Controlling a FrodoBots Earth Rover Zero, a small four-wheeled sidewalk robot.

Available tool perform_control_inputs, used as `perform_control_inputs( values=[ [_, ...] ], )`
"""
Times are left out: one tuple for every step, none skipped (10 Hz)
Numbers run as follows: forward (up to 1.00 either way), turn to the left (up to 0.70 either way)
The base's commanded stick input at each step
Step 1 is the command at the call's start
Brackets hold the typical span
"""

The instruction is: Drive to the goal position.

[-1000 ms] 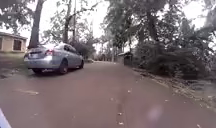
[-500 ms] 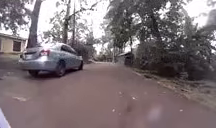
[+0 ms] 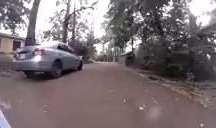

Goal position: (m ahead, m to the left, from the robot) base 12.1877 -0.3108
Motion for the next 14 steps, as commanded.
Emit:
perform_control_inputs(
  values=[
    [0.70, 0.00],
    [0.70, 0.00],
    [0.70, 0.00],
    [0.70, 0.00],
    [0.70, 0.00],
    [0.70, 0.00],
    [0.70, 0.00],
    [0.70, 0.00],
    [0.70, 0.00],
    [0.70, 0.00],
    [0.70, 0.00],
    [0.70, 0.00],
    [0.70, 0.00],
    [0.70, 0.00]
  ],
)
